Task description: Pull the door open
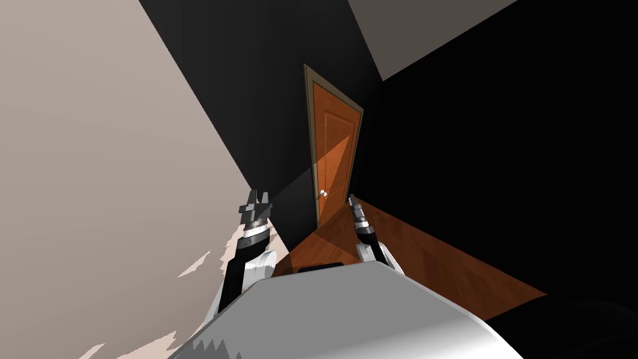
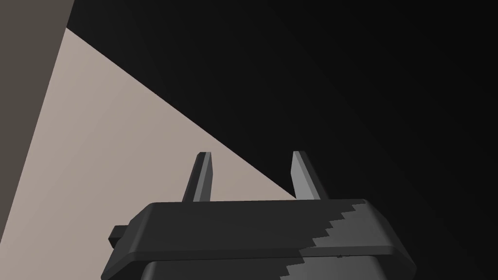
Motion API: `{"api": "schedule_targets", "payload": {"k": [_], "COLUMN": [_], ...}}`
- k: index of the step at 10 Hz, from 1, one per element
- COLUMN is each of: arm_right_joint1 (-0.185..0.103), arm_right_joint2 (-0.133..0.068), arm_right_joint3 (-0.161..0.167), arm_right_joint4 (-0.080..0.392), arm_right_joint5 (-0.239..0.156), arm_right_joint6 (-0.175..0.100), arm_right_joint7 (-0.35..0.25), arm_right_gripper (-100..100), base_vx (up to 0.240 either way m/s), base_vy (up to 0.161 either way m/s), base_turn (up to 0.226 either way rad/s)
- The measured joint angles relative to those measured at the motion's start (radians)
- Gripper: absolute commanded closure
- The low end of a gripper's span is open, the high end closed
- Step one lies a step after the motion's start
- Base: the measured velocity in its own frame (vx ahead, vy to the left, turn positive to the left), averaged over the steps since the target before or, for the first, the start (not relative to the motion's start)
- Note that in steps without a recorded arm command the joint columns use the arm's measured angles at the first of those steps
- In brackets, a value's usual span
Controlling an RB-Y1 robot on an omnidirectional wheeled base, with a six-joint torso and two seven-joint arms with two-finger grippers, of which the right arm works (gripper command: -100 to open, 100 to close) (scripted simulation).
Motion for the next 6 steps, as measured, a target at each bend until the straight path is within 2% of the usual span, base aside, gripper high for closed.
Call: {"api": "schedule_targets", "payload": {"k": [2,3,6], "arm_right_joint1": [-0.032,-0.037,-0.073], "arm_right_joint2": [-0.013,-0.010,-0.026], "arm_right_joint3": [-0.004,0.000,-0.003], "arm_right_joint4": [0.069,0.091,0.196], "arm_right_joint5": [0.025,0.035,0.072], "arm_right_joint6": [-0.020,-0.025,-0.060], "arm_right_joint7": [0.054,0.074,0.151], "arm_right_gripper": [-100,-100,-100], "base_vx": [0.085,0.055,0.076], "base_vy": [-0.015,0.003,-0.019], "base_turn": [0.027,0.018,0.036]}}
